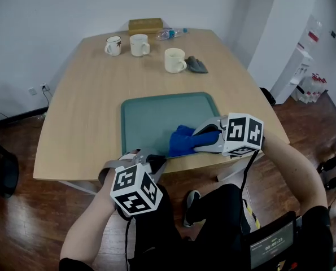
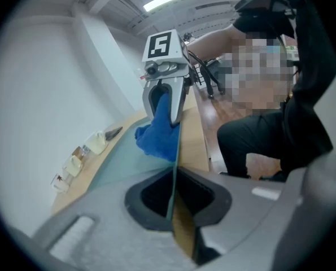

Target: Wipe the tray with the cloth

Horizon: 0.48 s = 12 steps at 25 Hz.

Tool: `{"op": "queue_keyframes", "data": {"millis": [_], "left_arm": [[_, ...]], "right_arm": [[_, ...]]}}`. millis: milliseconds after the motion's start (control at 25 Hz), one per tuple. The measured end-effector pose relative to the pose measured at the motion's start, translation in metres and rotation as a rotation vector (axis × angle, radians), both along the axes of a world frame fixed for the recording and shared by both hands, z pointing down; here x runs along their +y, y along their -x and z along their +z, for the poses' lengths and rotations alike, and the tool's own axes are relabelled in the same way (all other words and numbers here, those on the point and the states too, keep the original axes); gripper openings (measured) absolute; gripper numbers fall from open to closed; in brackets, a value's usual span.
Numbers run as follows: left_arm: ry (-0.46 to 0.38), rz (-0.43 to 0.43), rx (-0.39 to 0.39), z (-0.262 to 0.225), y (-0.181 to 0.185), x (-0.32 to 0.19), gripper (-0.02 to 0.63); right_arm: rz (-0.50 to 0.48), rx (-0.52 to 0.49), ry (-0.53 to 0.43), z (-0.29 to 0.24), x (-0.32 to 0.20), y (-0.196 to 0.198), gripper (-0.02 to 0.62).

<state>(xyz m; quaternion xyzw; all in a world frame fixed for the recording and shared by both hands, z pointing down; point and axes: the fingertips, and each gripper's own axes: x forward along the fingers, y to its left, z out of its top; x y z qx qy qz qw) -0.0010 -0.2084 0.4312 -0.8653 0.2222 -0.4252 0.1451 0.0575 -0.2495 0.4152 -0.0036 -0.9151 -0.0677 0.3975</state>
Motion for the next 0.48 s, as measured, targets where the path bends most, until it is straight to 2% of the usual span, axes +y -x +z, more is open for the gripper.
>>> {"op": "queue_keyframes", "data": {"millis": [120,200,360,480], "left_arm": [[-0.004,0.007,0.009,-0.002,-0.001,0.000,0.025],[-0.017,0.007,0.014,-0.003,-0.001,-0.001,0.025],[-0.034,0.005,0.021,-0.003,-0.002,-0.001,0.025],[-0.036,0.013,0.024,-0.002,-0.002,-0.001,0.025]], "right_arm": [[-0.030,0.022,-0.029,-0.003,-0.016,-0.001,0.112],[-0.012,0.038,-0.056,-0.003,-0.042,-0.002,0.112],[0.081,0.019,-0.088,-0.004,-0.108,0.003,0.113],[0.173,0.024,-0.170,-0.003,-0.158,-0.003,0.113]]}}
